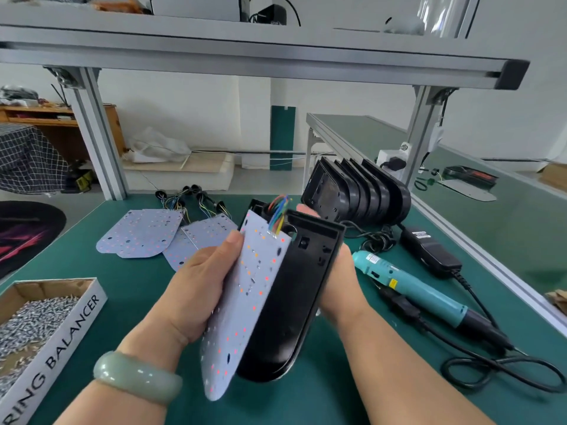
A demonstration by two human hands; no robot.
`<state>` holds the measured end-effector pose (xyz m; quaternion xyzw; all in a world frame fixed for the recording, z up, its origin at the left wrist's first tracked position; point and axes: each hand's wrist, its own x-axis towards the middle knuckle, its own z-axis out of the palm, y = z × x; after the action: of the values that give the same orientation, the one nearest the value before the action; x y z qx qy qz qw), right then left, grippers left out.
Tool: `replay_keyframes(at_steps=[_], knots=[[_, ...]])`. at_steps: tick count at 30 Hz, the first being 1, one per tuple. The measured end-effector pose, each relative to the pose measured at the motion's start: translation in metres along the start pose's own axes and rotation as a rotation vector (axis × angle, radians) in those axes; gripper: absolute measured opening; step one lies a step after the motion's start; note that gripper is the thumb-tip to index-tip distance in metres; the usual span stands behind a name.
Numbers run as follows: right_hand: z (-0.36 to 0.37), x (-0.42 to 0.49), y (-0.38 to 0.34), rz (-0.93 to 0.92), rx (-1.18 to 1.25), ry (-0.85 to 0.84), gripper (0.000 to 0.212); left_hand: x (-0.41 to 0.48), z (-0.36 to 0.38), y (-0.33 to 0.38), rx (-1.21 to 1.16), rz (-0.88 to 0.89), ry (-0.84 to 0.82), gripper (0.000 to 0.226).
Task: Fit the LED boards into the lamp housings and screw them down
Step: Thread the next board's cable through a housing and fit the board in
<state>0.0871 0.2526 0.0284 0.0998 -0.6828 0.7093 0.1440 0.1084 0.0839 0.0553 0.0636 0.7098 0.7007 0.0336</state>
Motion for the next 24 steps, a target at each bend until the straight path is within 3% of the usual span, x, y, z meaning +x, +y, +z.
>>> replay_keyframes(at_steps=[3, 6, 12, 15, 19, 22, 24], knots=[[-0.003, 0.002, 0.0, 0.009, -0.204, -0.015, 0.024, -0.002, 0.003, 0.002, -0.056, 0.014, 0.019, 0.049], [-0.007, 0.009, 0.005, 0.071, -0.152, 0.142, 0.011, 0.001, -0.003, 0.004, -0.131, -0.004, 0.138, 0.045], [-0.011, 0.01, 0.006, 0.255, -0.128, 0.228, 0.01, 0.002, 0.005, -0.002, -0.112, 0.05, 0.091, 0.049], [-0.013, 0.008, 0.004, 0.283, -0.097, 0.225, 0.03, 0.005, 0.005, -0.006, -0.12, 0.023, 0.03, 0.056], [-0.019, 0.006, 0.004, 0.28, -0.206, 0.122, 0.009, 0.01, 0.001, -0.01, -0.11, -0.046, 0.061, 0.055], [-0.036, 0.006, -0.003, 0.324, -0.222, 0.11, 0.015, 0.013, -0.003, -0.014, -0.092, -0.05, 0.094, 0.057], [-0.045, 0.008, -0.011, 0.354, -0.231, 0.197, 0.039, 0.014, -0.005, -0.015, -0.097, -0.044, 0.103, 0.056]])
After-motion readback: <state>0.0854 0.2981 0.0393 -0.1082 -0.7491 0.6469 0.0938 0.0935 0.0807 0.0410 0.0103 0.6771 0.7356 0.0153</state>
